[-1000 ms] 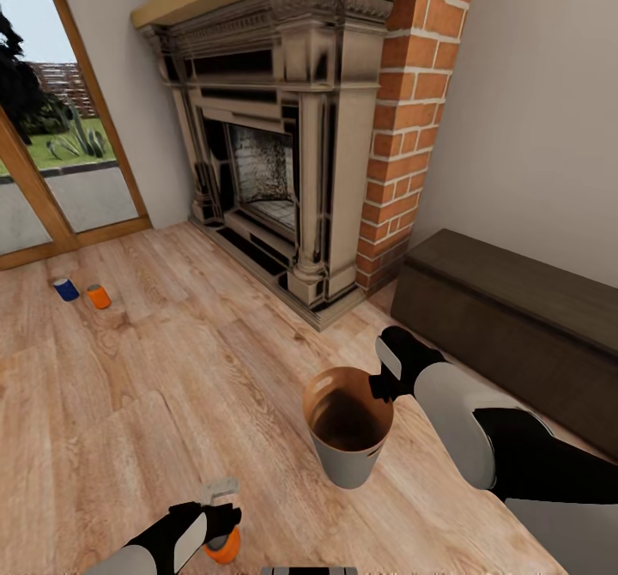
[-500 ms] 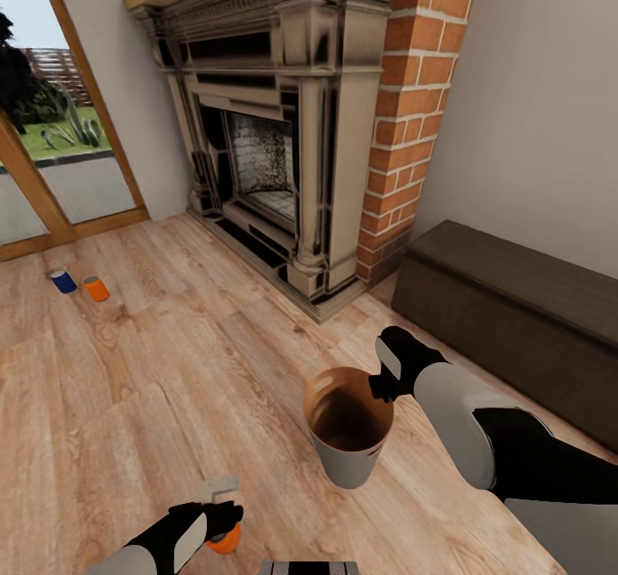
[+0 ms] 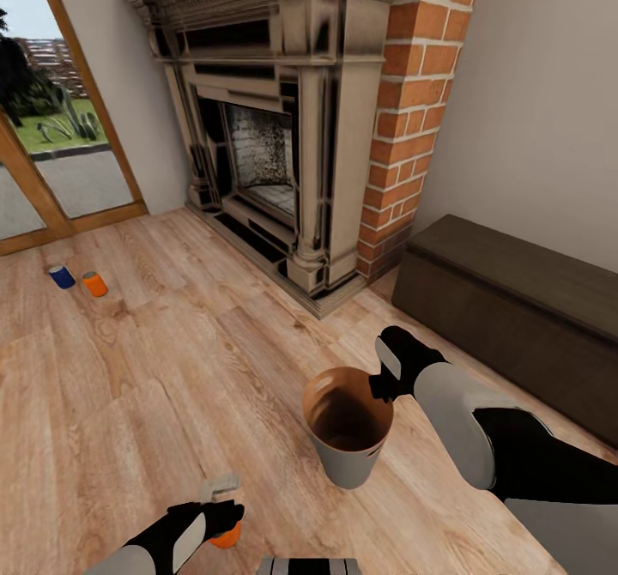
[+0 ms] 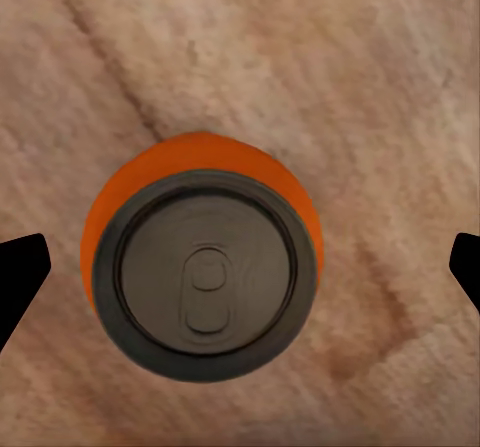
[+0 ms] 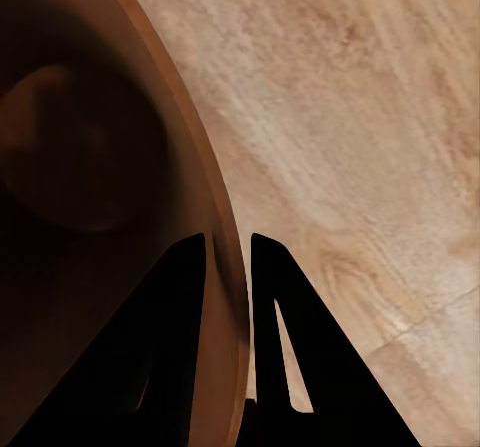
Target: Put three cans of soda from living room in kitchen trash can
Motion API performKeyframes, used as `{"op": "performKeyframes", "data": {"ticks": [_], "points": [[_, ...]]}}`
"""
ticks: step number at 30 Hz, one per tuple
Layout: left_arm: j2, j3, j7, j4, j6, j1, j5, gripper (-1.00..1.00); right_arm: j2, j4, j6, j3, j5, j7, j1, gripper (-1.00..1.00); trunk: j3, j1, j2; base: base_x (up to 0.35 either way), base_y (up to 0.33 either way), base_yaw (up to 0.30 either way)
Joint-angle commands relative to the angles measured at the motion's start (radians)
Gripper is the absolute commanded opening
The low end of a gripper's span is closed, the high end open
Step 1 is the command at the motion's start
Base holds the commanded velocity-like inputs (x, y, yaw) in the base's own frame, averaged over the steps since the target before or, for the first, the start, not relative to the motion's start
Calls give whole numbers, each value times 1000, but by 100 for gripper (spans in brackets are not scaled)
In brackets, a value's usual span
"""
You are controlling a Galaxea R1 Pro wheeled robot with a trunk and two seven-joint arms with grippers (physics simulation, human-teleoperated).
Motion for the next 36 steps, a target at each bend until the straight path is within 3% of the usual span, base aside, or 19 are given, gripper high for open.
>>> {"op": "performKeyframes", "data": {"ticks": [1, 12, 21, 27, 36], "points": [[0, 0, 0, 0, 0, 0, 0, 100, 0, 0, 0, -6, -16, 3, 0, -100, 0, 0, 0, 0, 0, 0], [2, 2, -3, -1, -1, 0, 0, 100, -1, 0, 0, -6, -16, 2, 0, -100, 0, 0, 0, 0, 0, 0], [33, 6, -8, -1, -1, 0, 3, 100, 0, 0, 0, -6, -16, 2, 0, -100, 0, 0, 0, 0, 0, 0], [39, 7, -11, -1, -2, 0, 3, 100, 0, 0, 0, -6, -16, 2, 0, -100, -15, 2, -1, 0, 0, 0], [42, 2, -11, 0, -28, 0, 1, 100, 0, 0, 0, -5, -16, 2, 0, -100, -15, 2, -1, 0, 0, 0]]}}
